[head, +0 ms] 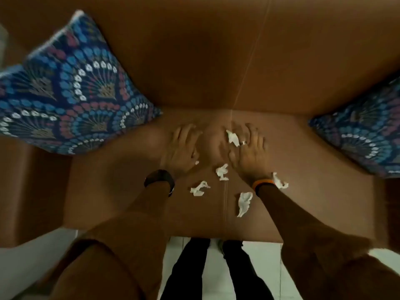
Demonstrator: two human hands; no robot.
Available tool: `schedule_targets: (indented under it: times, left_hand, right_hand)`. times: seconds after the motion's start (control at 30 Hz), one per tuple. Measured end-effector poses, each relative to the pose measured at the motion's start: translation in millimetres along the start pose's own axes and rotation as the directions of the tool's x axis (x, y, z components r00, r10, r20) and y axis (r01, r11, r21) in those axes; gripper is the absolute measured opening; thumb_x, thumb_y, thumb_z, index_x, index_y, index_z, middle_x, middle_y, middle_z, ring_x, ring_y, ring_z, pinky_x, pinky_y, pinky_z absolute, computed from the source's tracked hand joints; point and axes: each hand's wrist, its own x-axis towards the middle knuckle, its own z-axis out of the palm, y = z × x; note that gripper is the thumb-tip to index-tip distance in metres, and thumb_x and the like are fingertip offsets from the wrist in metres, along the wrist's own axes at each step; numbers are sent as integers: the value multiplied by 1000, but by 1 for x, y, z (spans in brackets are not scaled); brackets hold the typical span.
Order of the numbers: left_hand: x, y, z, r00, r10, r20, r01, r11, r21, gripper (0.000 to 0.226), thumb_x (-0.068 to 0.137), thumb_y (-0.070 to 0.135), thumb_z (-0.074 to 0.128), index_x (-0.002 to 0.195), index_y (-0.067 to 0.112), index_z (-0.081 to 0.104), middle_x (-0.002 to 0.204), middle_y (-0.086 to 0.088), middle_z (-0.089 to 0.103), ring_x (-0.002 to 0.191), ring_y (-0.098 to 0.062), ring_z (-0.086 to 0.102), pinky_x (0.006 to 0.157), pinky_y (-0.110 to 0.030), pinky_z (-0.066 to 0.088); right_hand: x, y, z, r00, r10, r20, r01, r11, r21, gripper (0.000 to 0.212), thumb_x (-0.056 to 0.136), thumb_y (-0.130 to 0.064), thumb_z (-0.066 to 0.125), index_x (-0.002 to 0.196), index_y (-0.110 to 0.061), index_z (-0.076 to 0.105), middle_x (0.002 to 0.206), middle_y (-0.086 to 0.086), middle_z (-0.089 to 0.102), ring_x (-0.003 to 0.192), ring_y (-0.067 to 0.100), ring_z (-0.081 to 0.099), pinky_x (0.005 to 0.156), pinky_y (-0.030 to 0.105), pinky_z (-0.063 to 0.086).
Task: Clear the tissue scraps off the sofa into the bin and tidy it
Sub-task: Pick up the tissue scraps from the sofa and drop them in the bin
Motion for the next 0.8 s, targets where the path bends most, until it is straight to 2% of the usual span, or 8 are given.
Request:
schedule_targets:
  times: [0.17, 0.33, 0.43, 0.5, 0.57, 0.63, 0.73, 0.8]
  left_hand:
    - [-21, -34, 75, 991, -30, 127, 35, 999, -36, 27, 82, 12, 61, 108, 21, 59, 136, -5, 48, 119, -26, 46, 85, -39, 51]
    - [-28, -37, 114, 985, -77, 153, 101, 982, -161, 12, 92, 4, 52, 94, 3, 63, 126, -11, 51, 112, -25, 49, 86, -33, 45]
    - [-31, -33, 120, 983, -104, 154, 132, 974, -185, 14, 94, -2, 51, 100, -1, 63, 118, -16, 58, 110, -30, 54, 89, -26, 41]
    - [-33, -26, 118, 973, -129, 194, 167, 967, -194, 21, 95, -3, 52, 113, -2, 61, 121, -21, 59, 113, -34, 55, 95, -35, 44]
    - [-37, -16, 112, 971, -170, 169, 209, 944, -256, 24, 94, -8, 49, 112, -4, 64, 120, -21, 60, 113, -34, 57, 96, -40, 50]
    - [-45, -6, 109, 980, -170, 106, 194, 937, -290, 24, 95, -6, 49, 108, -4, 68, 116, -17, 61, 112, -32, 58, 92, -44, 53]
    - [-69, 5, 116, 992, -121, 44, 128, 965, -229, 24, 95, 17, 57, 114, 7, 67, 120, -6, 63, 116, -25, 52, 93, -41, 53]
    - [-86, 9, 125, 994, -79, 72, 93, 974, -204, 32, 92, 27, 64, 119, 11, 65, 124, -4, 62, 117, -25, 49, 96, -36, 49]
  right_hand:
    - [-1, 14, 85, 997, 4, 75, -2, 1000, -31, 31, 98, -18, 57, 128, -17, 63, 148, 24, 49, 131, 42, 52, 91, 48, 50]
    - [4, 21, 130, 998, 55, 40, -53, 996, -65, 18, 94, -5, 53, 106, -5, 66, 130, 21, 64, 112, 42, 62, 82, 49, 54]
    - [2, 22, 133, 999, 43, -27, -41, 997, 63, 23, 90, 3, 53, 106, 1, 70, 112, 20, 70, 98, 40, 65, 77, 48, 57]
    - [-4, 21, 126, 998, 51, -23, -48, 992, 116, 24, 88, 7, 57, 108, 4, 71, 106, 21, 71, 93, 39, 67, 71, 46, 60]
    - [-18, 21, 113, 997, 72, -6, -70, 985, 156, 24, 84, 10, 63, 105, 5, 72, 101, 21, 71, 90, 40, 68, 65, 42, 61]
    - [-37, 21, 103, 998, 63, 23, -66, 979, 193, 23, 82, 10, 66, 103, 5, 74, 105, 21, 71, 95, 40, 68, 67, 38, 59]
    - [-52, 28, 96, 999, 47, 13, -48, 969, 243, 12, 82, 6, 66, 93, 7, 71, 111, 24, 66, 94, 41, 66, 65, 38, 57]
    - [-40, 35, 103, 998, 55, 31, -60, 981, 183, 24, 86, -2, 61, 109, -1, 68, 130, 24, 57, 107, 41, 60, 77, 42, 58]
